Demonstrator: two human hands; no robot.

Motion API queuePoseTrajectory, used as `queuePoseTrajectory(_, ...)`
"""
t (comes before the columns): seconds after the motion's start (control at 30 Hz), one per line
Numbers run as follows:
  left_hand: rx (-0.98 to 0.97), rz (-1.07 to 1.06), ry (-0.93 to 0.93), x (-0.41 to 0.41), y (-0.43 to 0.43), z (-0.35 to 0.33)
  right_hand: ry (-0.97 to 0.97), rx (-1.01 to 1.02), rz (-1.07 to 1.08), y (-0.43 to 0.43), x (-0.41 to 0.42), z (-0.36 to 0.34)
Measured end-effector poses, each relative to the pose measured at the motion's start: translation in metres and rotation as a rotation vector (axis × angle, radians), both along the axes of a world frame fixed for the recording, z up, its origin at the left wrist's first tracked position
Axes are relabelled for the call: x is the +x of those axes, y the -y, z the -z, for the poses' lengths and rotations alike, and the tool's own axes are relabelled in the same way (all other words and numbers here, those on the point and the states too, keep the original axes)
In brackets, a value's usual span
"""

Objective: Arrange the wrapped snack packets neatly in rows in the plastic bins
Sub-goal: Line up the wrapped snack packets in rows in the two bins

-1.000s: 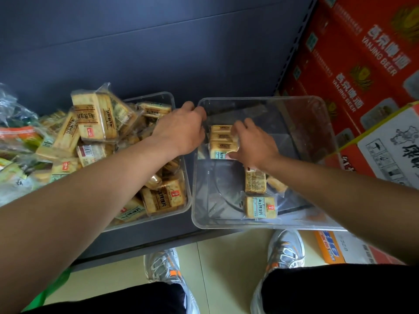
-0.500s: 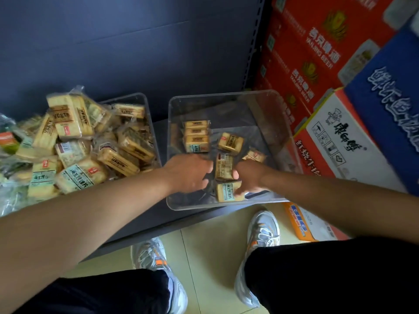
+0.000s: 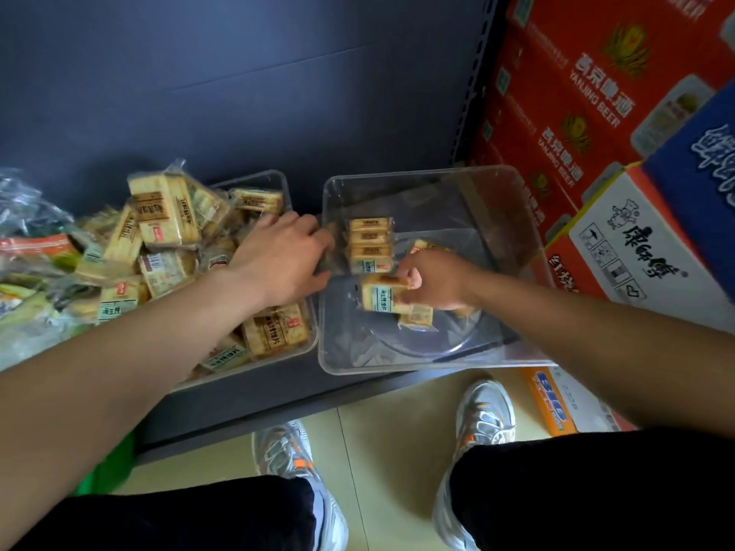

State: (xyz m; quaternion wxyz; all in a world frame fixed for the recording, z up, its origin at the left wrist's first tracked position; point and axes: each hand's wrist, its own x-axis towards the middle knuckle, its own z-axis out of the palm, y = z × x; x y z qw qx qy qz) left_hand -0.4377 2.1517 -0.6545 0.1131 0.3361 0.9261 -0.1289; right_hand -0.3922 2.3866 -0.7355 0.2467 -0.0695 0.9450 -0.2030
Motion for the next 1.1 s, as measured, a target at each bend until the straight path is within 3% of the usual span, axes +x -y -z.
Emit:
queuePoseTrajectory(0.13,0.006,-0.026,0.05,-0.005,0.002,0.003,-0.151,0.027,0.155,0.024,-0.023,0.021)
queuePoseTrajectory(0.43,-0.035,0.025,0.141,-0.014,0.009,0.007,-0.314,0.196,0.169,0.034,-0.042,0.041)
queuePoseTrajectory(0.53,-0.069,0.016,0.125,-0.013,0.007,0.008,-0.281,0.251,0.132,0.032,-0.04,0.034)
queuePoseTrajectory(0.77,-0.132,-0.02,0.058,-0.01,0.004,0.006,-0.207,0.079,0.132,0.022,-0.035,0.026)
queuePoseTrajectory(0.93,-0.137,-0.072,0.067,-0.012,0.004,0.002,-0.212,0.042,0.16,0.026,-0.041,0.029)
queuePoseTrajectory(1.1,-0.09,-0.084,0.107,-0.013,0.006,0.003,-0.114,-0.121,0.115,0.033,-0.053,0.033)
